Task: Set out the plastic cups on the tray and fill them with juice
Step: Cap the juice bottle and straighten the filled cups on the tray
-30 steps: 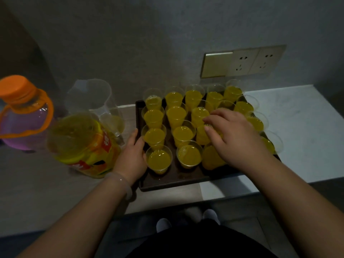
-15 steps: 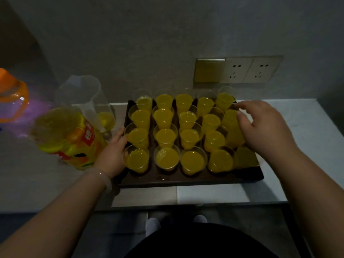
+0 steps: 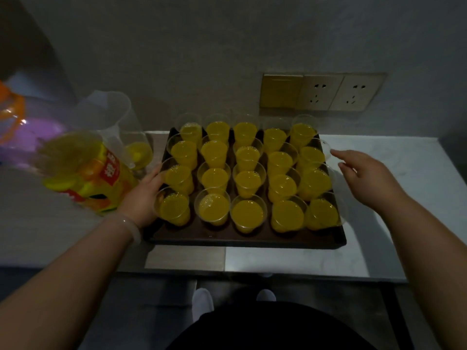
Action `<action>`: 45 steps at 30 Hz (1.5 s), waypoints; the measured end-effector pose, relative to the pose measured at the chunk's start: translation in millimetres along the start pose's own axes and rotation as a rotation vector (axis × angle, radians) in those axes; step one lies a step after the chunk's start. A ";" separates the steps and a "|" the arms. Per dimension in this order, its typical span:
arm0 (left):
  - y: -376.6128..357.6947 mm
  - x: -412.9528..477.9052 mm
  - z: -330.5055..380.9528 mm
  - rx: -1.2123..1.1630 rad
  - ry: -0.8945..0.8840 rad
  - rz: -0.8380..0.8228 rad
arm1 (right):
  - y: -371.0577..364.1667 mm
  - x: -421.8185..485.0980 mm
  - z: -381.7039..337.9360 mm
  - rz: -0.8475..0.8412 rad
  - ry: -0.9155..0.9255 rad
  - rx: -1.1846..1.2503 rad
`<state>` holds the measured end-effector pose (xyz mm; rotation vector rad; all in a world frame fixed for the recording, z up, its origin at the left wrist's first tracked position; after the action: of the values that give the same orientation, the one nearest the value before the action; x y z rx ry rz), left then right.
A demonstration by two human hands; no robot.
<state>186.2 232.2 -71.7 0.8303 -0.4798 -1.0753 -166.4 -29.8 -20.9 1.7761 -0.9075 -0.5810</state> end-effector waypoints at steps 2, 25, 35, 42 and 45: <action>-0.4 0.1 -1.0 -0.001 0.006 0.010 | -5.8 -0.6 3.4 0.005 -0.022 0.034; -5.5 8.3 -19.9 -0.002 0.016 -0.036 | -44.5 11.6 -2.7 -0.123 -0.098 0.171; -3.5 7.5 -11.9 -0.013 0.021 -0.050 | -49.3 18.4 1.4 -0.223 -0.094 -0.018; -2.1 6.6 -7.2 -0.014 0.026 -0.042 | -53.3 22.0 3.6 -0.231 -0.063 -0.057; -0.6 5.5 -1.5 -0.032 -0.019 -0.018 | -53.1 21.6 2.6 -0.220 -0.045 -0.088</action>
<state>189.2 227.6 -73.3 0.7977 -0.4705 -1.1058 -138.9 -37.9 -70.6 1.8009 -0.7094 -0.7928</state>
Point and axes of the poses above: each hand's wrist, its own x-axis towards the middle knuckle, its own y-axis out of the back of the hand, z = x × y, the point moved 3 cm from there along x, towards the middle knuckle, and after that the axes turned 8 degrees about -x, right-handed, at the moved point
